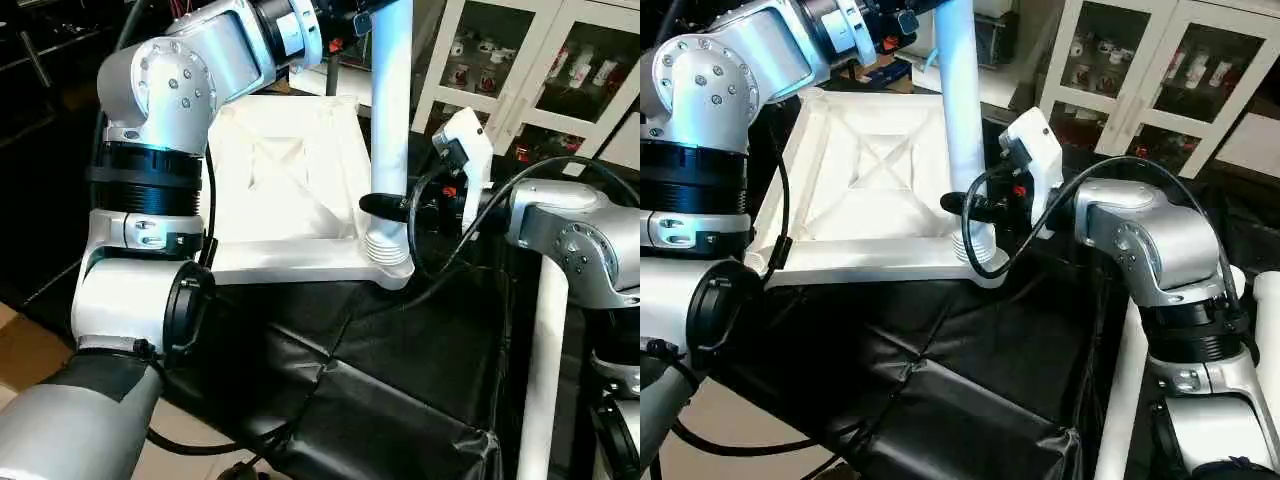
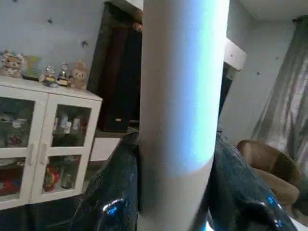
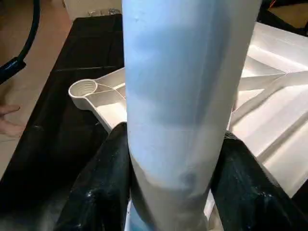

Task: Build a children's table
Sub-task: Insert table leg to table base

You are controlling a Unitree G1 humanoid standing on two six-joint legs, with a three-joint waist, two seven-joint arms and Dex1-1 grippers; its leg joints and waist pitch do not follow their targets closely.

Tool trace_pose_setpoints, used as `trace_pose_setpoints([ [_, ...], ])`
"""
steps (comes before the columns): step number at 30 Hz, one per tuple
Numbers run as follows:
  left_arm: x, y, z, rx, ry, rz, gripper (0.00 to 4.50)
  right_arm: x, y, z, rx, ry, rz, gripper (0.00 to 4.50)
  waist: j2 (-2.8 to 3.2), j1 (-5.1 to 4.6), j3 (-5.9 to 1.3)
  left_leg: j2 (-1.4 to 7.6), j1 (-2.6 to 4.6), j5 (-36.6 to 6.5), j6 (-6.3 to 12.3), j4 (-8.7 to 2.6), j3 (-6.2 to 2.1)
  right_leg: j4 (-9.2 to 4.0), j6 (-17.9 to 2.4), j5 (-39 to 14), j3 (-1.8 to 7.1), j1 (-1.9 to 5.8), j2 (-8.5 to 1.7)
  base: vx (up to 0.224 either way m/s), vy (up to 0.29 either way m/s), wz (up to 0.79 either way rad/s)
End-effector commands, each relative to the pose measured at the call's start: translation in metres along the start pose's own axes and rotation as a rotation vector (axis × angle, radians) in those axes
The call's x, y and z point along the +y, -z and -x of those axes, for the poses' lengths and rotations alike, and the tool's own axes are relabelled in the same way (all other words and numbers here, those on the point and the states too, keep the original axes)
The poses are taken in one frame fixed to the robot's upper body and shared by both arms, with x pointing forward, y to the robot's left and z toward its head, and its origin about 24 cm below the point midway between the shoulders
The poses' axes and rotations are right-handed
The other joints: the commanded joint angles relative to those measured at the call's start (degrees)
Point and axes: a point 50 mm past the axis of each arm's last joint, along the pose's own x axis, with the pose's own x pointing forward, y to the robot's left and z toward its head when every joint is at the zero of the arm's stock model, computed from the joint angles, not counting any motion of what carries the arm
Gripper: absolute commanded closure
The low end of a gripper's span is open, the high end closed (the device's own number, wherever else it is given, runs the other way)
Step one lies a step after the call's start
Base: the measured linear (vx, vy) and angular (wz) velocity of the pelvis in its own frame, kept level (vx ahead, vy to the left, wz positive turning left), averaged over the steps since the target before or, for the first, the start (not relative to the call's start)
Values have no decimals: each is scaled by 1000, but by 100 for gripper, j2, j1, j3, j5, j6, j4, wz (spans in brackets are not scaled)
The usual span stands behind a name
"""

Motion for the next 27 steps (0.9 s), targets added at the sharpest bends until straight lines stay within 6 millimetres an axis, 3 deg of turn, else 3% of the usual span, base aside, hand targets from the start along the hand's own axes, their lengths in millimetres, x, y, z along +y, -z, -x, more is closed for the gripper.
trace_pose_setpoints([
  [1,-11,-3,-3,18,64,-28,221,2,0,-1,-7,-2,2,266,2,8,-497,277,67,-160,146,-377,-149,-312,-1576,-263,274,420,-454,0,0,0],
  [8,-5,-6,3,-35,-2,-16,170,-18,-11,-8,-207,229,-15,266,-11,-13,-494,264,60,-186,48,-379,-136,-332,-1523,-432,278,406,-457,0,0,0],
  [9,-4,-5,4,-36,-1,-15,157,-20,-13,-9,-242,254,-21,266,34,-15,-492,260,74,-217,17,-382,-137,-343,-1492,-483,274,387,-446,0,0,0],
  [11,3,-5,8,-56,-55,-28,137,-30,-19,-10,-378,353,-80,266,36,-23,-506,264,73,-188,-8,-389,-139,-329,-1485,-399,268,388,-449,0,0,0],
  [17,6,-2,18,-77,-43,-20,102,-53,0,-3,-403,538,-137,266,41,-43,-518,245,71,-60,21,-389,-122,-289,-1559,-78,263,407,-426,0,0,0],
  [19,19,9,36,-55,-105,-119,102,-60,18,2,-385,544,-145,266,-24,-51,-516,238,47,-50,85,-391,-113,-297,-1558,-98,266,433,-429,0,0,0],
  [20,19,9,36,-55,-105,-119,102,-60,18,2,-385,544,-145,266,-5,-34,-525,244,57,-57,114,-388,-123,-300,-1525,-145,264,427,-438,0,0,0],
  [21,30,24,48,27,-167,-228,102,-61,25,4,-375,531,-138,266,-45,-58,-522,236,55,-47,183,-390,-110,-316,-1451,-183,269,426,-415,0,0,0],
  [23,38,36,56,91,-209,-301,102,-62,28,5,-382,525,-136,266,-10,-110,-527,260,54,-39,206,-397,-124,-310,-1304,-368,268,413,-426,0,0,0],
  [24,47,51,66,173,-253,-382,102,-63,32,6,-383,524,-139,266,-44,-126,-519,263,51,-63,229,-402,-126,-335,-1281,-438,267,406,-425,0,0,0],
  [26,59,88,88,337,-278,-492,102,-64,41,6,-375,511,-121,266,-35,-164,-525,302,51,-140,206,-414,-151,-326,-1213,-635,267,388,-460,0,0,0],
  [27,59,88,88,337,-278,-492,102,-64,41,6,-375,511,-121,266,-36,-199,-502,291,44,-169,187,-422,-129,-335,-1199,-679,273,382,-441,0,0,0],
])
